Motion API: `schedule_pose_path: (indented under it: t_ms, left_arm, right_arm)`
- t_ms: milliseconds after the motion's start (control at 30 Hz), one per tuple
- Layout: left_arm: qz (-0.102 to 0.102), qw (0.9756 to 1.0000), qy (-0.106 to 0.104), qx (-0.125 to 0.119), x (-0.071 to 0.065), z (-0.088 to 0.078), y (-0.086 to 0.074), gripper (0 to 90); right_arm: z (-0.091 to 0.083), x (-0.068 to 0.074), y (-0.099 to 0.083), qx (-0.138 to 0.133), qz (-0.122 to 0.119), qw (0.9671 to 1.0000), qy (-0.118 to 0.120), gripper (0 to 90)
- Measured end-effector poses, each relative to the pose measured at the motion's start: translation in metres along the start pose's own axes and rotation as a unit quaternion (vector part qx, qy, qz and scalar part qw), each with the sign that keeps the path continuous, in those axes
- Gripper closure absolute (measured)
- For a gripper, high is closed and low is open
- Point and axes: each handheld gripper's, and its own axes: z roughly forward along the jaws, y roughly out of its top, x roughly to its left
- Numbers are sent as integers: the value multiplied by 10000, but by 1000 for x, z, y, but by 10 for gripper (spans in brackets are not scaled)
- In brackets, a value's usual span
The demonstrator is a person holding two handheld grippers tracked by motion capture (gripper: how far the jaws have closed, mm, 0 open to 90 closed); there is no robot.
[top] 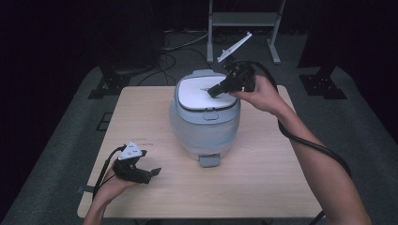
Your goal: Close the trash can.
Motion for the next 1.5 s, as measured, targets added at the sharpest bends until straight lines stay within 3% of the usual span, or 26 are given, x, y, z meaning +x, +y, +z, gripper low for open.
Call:
schedule_pose_path:
  t_ms: [33,200,367,600,667,733,867,1233,1500]
  left_arm:
    - [0,10000,2,-5,0,0,0,97]
    - [5,10000,13,41,0,0,-2,97]
    - [7,10000,16,45,-1,0,-2,97]
    - [14,10000,25,46,-2,-1,-2,97]
    - [11,10000,14,51,-2,0,-2,97]
    - [9,10000,7,51,-2,0,-2,97]
    - [17,10000,-7,48,-2,0,-1,97]
    - [16,10000,21,38,-1,0,-1,97]
    - [27,10000,26,58,-1,0,-2,97]
  right_arm:
    - [3,1,-2,61,25,10000,1,894]
    - [6,4,-9,-171,-53,9998,-114,897]
    - [7,4,-17,-407,71,9991,-127,899]
    - [8,13,-18,-380,-154,9979,-502,896]
    - [6,20,-19,-362,-308,9954,-828,755]
    - [2,20,-24,-489,-219,9962,-683,721]
    - [-14,20,-37,-730,-49,9955,-607,689]
    - [-50,19,-78,-936,253,9921,-791,584]
    - [-55,16,-106,-875,407,9910,-930,477]
